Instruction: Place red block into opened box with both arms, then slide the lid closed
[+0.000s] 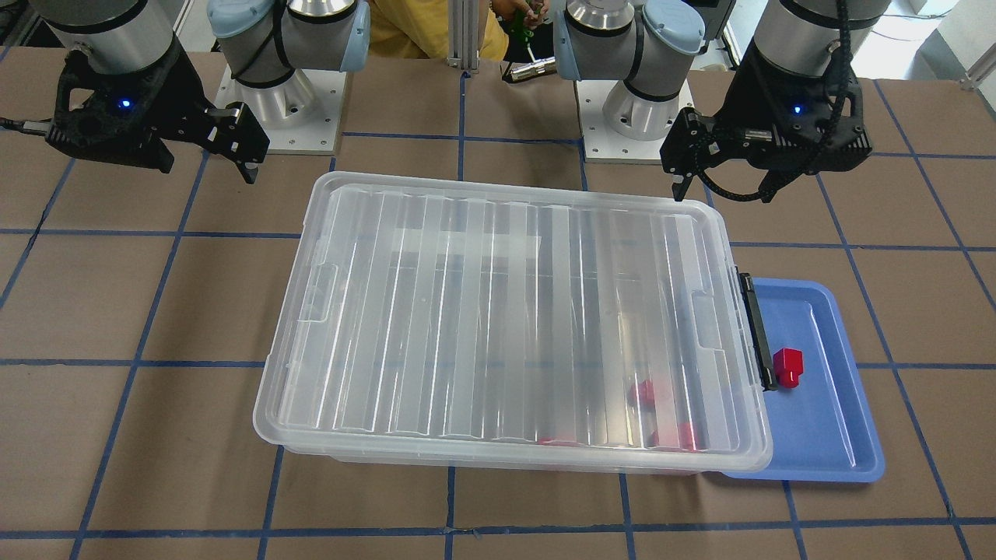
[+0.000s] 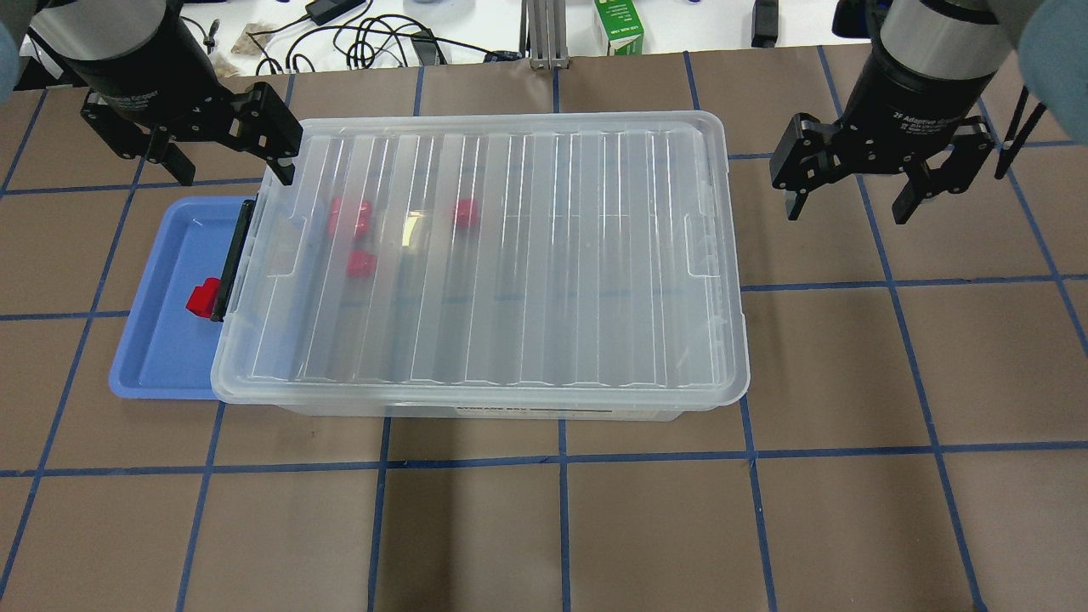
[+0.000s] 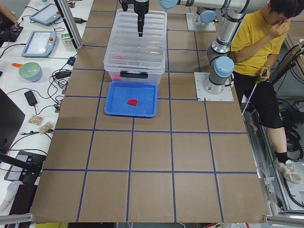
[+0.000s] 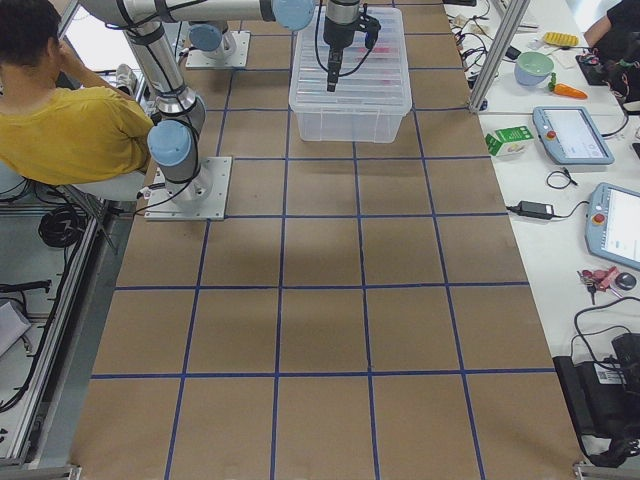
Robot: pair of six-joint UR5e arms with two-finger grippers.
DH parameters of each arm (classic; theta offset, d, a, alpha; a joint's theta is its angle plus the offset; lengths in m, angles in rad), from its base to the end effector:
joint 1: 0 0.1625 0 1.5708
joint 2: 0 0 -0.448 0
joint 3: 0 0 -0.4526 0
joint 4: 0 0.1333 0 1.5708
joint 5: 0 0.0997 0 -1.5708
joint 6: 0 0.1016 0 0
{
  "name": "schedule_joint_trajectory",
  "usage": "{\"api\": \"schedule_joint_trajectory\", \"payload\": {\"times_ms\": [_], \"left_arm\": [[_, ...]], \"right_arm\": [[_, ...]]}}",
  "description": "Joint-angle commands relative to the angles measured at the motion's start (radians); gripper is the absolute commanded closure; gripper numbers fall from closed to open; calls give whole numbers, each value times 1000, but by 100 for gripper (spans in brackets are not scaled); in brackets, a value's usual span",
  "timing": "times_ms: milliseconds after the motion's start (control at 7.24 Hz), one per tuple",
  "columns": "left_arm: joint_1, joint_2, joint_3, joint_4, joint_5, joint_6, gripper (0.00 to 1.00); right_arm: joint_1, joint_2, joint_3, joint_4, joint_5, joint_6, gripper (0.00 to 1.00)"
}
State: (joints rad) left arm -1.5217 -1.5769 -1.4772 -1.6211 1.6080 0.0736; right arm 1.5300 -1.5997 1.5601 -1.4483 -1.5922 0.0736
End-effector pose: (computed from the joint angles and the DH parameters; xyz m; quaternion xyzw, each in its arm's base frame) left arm -0.1020 -0.5627 0.5523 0.0119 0.9996 -0.0174 0.0197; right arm 0.1094 -0.5352 0.5187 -0.0567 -0.9975 -0.0413 0.0114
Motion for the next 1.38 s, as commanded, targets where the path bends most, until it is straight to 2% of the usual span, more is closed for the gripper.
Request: {"api": "schedule_joint_trajectory", "payload": {"times_ms": [0,414,691,1243], "left_arm": [[0,0,0,0,-2,-2,0],[0,0,-2,0,-2,-5,0],[0,0,-3,0,4,-14,0],[0,0,-3,0,4,-14,0]], "right_arm": [[-1,0,1,-1,-3,0,0],[-4,24,15,-30,-6,-4,0],[4,136,17,-189,14,35,0],[36,208,40,-251,69,80,0]]}}
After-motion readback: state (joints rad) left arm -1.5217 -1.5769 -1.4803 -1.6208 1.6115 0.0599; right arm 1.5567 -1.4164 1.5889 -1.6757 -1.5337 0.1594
